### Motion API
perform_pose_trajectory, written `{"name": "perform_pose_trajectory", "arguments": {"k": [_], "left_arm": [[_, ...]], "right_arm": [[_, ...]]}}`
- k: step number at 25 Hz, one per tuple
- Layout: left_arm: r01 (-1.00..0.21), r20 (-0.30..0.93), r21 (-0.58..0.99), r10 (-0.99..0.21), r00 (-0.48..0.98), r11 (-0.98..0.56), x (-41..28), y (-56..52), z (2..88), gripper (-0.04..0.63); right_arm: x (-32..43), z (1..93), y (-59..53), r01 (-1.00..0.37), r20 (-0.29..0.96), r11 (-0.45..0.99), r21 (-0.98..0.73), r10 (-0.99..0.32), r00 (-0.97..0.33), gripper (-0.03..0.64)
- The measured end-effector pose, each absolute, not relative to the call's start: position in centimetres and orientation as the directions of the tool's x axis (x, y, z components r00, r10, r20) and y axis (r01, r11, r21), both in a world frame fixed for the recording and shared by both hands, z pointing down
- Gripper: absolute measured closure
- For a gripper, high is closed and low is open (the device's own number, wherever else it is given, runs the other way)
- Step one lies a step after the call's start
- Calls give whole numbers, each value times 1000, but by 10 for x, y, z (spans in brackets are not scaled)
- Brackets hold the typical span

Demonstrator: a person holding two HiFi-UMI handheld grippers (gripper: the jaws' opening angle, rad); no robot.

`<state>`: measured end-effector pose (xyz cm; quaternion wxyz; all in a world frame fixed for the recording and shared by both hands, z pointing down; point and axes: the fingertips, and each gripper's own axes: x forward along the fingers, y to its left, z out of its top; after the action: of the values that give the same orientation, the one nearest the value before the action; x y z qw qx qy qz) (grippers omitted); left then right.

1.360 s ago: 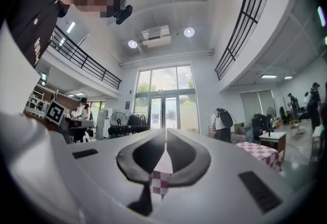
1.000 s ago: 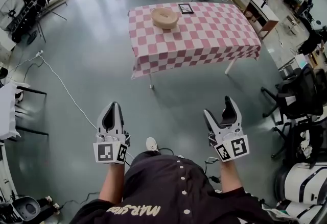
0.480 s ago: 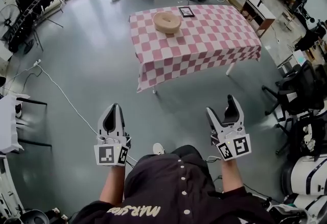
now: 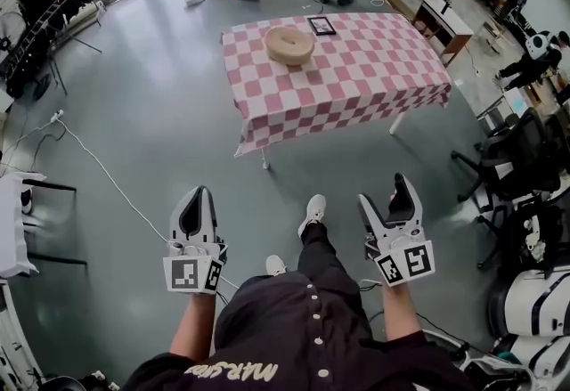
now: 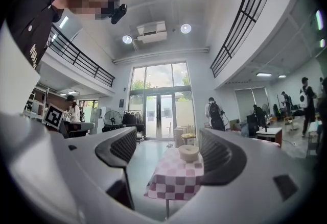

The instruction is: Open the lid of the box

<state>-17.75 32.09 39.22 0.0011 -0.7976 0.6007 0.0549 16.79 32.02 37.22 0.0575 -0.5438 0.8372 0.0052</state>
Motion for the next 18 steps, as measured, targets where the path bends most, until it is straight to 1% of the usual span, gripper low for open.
{"name": "perform_pose_trajectory", "arguments": {"k": [9,18], "left_arm": [[-963,-84,64,-963,257,-262,-179,289,396,586],[-968,-80,69,-968,236,-242,-168,221,395,586]], "right_arm": [[170,375,279,-911,-103,408,-55,-910,-402,247],[179,373,205,-906,-115,421,-50,-903,-413,253]]}}
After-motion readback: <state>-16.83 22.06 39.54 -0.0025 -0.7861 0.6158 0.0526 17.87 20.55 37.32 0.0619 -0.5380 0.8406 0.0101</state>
